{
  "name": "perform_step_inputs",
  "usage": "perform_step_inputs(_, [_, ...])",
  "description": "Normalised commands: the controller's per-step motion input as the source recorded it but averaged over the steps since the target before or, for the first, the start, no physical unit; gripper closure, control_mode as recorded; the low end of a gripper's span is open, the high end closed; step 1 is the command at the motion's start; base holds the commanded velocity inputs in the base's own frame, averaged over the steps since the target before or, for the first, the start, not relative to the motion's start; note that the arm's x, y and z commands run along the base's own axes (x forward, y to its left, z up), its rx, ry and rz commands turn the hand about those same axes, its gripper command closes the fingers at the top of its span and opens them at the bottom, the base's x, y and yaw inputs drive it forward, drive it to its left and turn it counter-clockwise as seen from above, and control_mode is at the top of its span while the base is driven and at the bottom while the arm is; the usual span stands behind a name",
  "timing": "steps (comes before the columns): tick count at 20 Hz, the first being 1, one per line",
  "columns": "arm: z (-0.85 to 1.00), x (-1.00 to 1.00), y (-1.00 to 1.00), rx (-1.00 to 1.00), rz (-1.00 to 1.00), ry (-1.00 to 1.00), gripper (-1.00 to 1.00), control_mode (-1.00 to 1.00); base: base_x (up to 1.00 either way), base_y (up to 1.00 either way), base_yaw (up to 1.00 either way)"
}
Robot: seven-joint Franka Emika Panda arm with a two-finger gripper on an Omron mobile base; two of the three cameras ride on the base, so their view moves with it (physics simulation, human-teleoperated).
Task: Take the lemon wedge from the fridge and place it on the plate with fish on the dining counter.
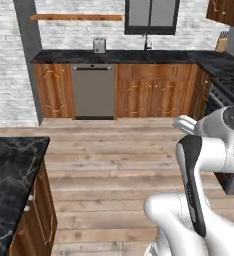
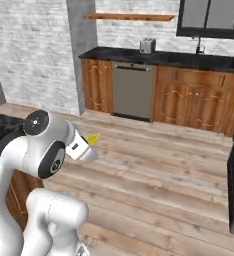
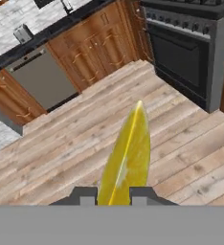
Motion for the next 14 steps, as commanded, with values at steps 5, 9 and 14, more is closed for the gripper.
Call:
perform_step_inputs(5, [0.00,0.00,0.00,0.00,0.00,0.00,1.00,1.00,0.00,0.00,1.00])
perform_step_inputs(9, [0.00,0.00,0.00,0.00,0.00,0.00,1.00,1.00,0.00,0.00,1.00])
perform_step_inputs(14, [0.00,0.00,0.00,0.00,0.00,0.00,1.00,1.00,0.15,-0.23,0.80])
